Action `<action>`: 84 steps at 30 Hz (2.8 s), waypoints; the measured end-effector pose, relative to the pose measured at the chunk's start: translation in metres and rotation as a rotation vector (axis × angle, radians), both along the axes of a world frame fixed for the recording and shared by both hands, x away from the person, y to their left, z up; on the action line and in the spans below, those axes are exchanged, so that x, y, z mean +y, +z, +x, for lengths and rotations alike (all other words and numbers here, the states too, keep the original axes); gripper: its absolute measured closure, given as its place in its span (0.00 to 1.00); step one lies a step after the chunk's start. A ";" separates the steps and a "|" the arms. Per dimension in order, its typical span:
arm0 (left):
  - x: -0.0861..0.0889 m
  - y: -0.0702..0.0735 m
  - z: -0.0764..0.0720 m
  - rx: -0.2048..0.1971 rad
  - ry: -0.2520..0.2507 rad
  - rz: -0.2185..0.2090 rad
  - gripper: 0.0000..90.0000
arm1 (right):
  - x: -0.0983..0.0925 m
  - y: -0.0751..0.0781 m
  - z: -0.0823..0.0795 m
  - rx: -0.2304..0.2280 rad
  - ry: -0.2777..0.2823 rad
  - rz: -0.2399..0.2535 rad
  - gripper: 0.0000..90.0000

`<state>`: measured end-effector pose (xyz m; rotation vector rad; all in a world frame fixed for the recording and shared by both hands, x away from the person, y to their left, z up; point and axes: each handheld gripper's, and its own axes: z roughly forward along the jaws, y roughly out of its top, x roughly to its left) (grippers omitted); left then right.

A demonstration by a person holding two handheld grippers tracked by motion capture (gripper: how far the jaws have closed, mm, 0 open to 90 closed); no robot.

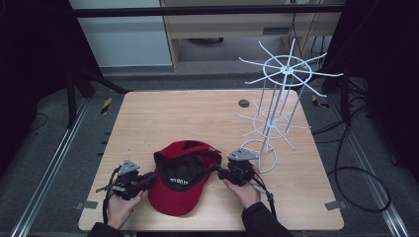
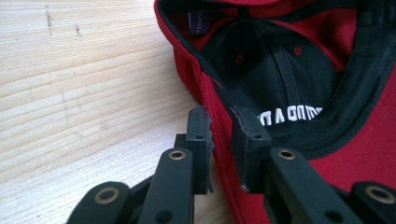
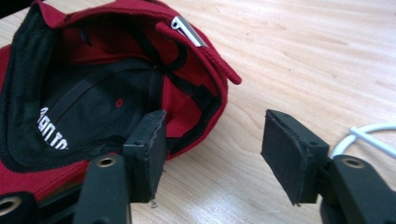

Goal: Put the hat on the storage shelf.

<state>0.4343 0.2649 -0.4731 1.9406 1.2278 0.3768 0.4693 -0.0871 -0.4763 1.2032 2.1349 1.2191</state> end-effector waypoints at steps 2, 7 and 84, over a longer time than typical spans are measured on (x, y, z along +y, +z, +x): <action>0.000 0.000 0.000 -0.001 0.000 0.001 0.86 | 0.000 -0.001 0.001 0.006 0.001 0.004 0.49; -0.002 0.000 0.001 -0.009 -0.003 0.007 0.86 | 0.002 -0.002 0.007 0.048 0.020 0.015 0.73; -0.093 0.064 -0.003 -0.132 -0.235 -0.080 0.89 | 0.001 0.082 -0.035 -0.184 0.199 0.188 0.45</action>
